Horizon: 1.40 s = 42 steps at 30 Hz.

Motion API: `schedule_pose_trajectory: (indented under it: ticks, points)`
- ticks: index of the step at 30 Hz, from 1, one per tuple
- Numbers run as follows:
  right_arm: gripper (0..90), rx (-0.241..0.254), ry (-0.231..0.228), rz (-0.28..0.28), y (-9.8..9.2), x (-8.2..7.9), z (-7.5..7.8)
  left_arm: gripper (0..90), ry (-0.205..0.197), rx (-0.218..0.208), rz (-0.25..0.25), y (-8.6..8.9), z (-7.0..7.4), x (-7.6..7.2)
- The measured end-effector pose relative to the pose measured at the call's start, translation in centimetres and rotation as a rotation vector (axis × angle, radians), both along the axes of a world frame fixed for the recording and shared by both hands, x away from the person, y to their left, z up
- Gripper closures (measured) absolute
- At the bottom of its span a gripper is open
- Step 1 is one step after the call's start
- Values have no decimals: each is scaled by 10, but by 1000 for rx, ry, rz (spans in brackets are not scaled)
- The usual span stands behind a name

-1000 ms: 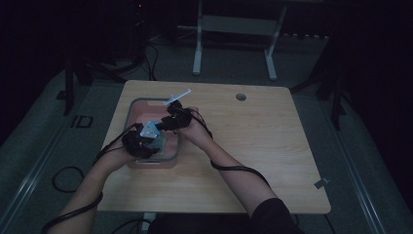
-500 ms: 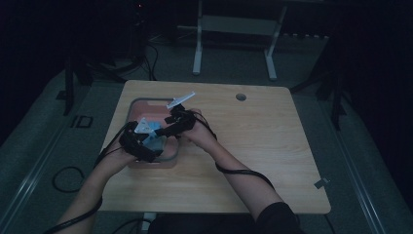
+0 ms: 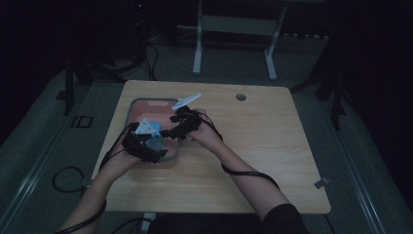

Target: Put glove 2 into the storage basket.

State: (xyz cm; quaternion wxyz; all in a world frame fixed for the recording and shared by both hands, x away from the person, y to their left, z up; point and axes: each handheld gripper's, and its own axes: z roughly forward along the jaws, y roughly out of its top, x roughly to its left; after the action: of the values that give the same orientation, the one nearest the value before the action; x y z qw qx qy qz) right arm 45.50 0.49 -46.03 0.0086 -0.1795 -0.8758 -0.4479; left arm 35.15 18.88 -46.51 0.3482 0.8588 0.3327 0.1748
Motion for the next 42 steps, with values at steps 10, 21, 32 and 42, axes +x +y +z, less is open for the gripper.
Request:
schedule_pose_trajectory:
  ticks: [10,21,32,42]
  points:
    - [168,-15,-29,0,-8,-6,0,19,-30,-8,-2,-10,5,-8]
    - [167,-10,-39,-1,-24,-12,-1,19,-50,-31,-7,-25,11,-19]
    - [168,-12,-39,-27,-45,-14,-4,19,-43,-33,-30,-39,6,-22]
    - [167,-28,-30,-35,-70,-20,-15,19,-38,-53,-74,-59,-1,-29]
